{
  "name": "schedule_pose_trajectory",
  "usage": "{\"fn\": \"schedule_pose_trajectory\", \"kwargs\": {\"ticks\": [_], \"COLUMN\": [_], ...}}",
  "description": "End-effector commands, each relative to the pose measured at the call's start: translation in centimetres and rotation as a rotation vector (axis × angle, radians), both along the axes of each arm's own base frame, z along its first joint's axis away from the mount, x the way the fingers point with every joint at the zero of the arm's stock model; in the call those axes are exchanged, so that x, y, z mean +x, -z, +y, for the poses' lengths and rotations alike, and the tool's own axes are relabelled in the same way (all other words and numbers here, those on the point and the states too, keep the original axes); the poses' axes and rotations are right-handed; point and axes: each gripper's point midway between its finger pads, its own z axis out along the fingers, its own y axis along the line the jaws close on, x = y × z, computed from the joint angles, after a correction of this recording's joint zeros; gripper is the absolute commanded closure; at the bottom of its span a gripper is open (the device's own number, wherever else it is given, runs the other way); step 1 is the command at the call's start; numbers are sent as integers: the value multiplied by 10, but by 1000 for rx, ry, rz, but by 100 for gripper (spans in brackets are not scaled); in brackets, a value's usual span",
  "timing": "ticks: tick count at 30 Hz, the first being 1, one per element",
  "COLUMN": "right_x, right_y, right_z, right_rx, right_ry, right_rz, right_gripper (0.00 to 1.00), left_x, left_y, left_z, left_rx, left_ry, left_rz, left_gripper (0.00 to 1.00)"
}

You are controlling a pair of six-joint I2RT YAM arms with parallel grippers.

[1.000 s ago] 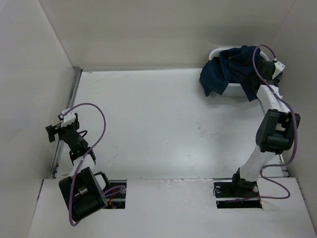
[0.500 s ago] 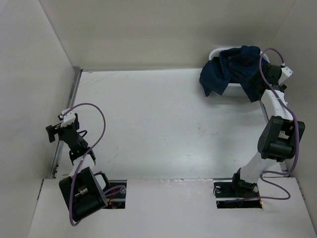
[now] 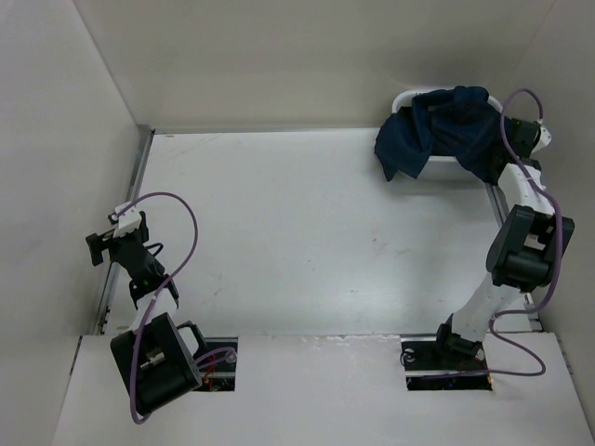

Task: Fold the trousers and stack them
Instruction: Grab the trousers from the pile, then move the trousers to the center of the board

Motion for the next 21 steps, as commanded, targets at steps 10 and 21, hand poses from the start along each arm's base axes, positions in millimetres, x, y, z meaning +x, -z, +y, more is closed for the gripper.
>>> {"fn": "schedule_pose_trajectory", "kwargs": {"ticks": [10, 21], "right_x": [6, -44], "right_y": [-237, -461], "right_z": [49, 234], "right_rx": [-435, -653], "right_ry": [-105, -319], "right_rz": [-370, -952], "right_gripper": [100, 100], "left_x": [5, 2], "left_y": [-28, -32], "left_z": [-3, -12], "left_rx": [30, 38], "left_ry": [33, 71], "left_rz": [-89, -125], "left_gripper": [17, 19]}}
